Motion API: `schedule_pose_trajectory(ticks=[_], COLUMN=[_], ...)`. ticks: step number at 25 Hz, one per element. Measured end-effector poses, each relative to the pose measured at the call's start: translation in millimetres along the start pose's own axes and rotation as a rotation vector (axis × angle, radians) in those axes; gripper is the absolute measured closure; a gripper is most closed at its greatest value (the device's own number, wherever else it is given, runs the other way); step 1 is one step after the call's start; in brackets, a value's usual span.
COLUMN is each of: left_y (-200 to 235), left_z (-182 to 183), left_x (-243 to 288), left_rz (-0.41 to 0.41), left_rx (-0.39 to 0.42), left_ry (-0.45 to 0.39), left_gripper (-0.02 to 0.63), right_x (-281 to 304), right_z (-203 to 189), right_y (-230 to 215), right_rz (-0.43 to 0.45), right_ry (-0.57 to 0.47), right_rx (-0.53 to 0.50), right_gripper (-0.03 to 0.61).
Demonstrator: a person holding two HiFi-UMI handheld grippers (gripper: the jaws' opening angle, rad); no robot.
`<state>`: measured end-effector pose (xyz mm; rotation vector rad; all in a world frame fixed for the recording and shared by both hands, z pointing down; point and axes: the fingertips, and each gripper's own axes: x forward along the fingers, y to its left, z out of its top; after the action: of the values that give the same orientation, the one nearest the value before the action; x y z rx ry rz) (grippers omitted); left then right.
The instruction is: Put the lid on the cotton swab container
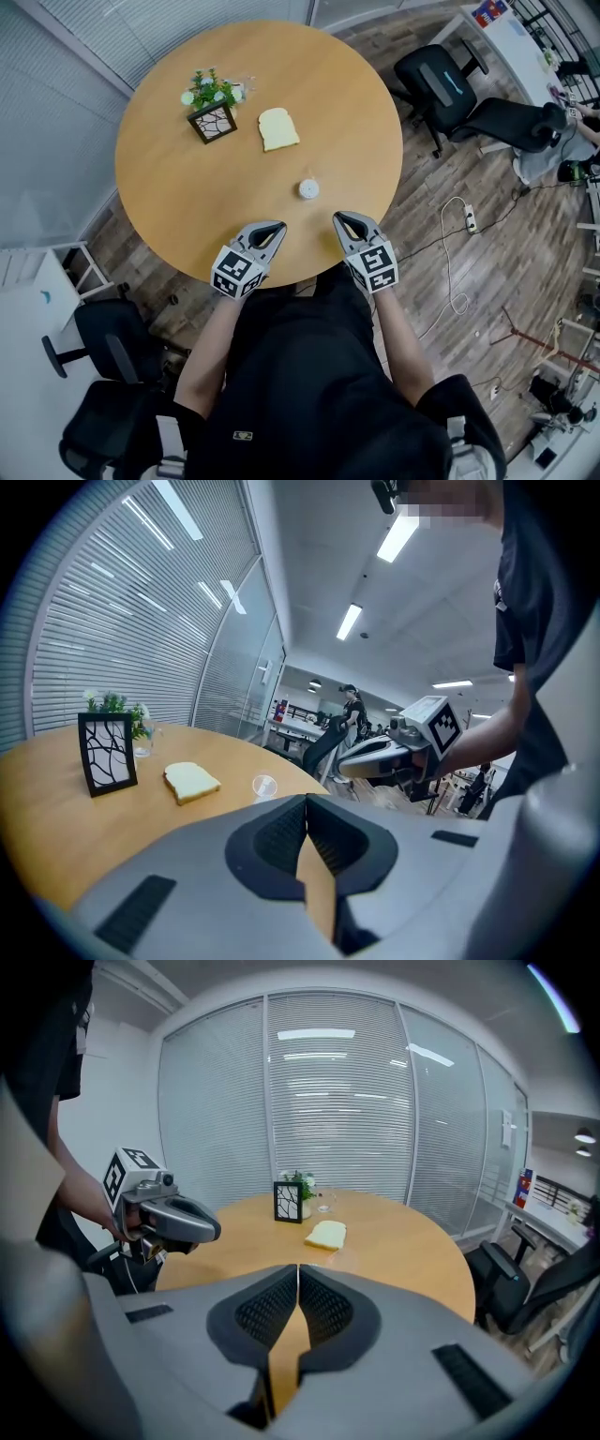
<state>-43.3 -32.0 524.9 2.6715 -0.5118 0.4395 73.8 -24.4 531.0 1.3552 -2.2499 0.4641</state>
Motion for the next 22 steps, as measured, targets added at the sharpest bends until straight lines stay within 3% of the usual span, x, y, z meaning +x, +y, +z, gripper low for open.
schedule_pose_trajectory(ticks=[22], left_y=[44], left_z=[-40], left_x=[73], left_rz=[0.115], left_rx=[-0.080], left_ry=[0.114], left_gripper=[0.606], right_x=[65], right_z=[-13], right_y=[-62], right_rz=[0.146], right_ry=[0.066], right_rx=[-0.041], right_gripper=[0.572])
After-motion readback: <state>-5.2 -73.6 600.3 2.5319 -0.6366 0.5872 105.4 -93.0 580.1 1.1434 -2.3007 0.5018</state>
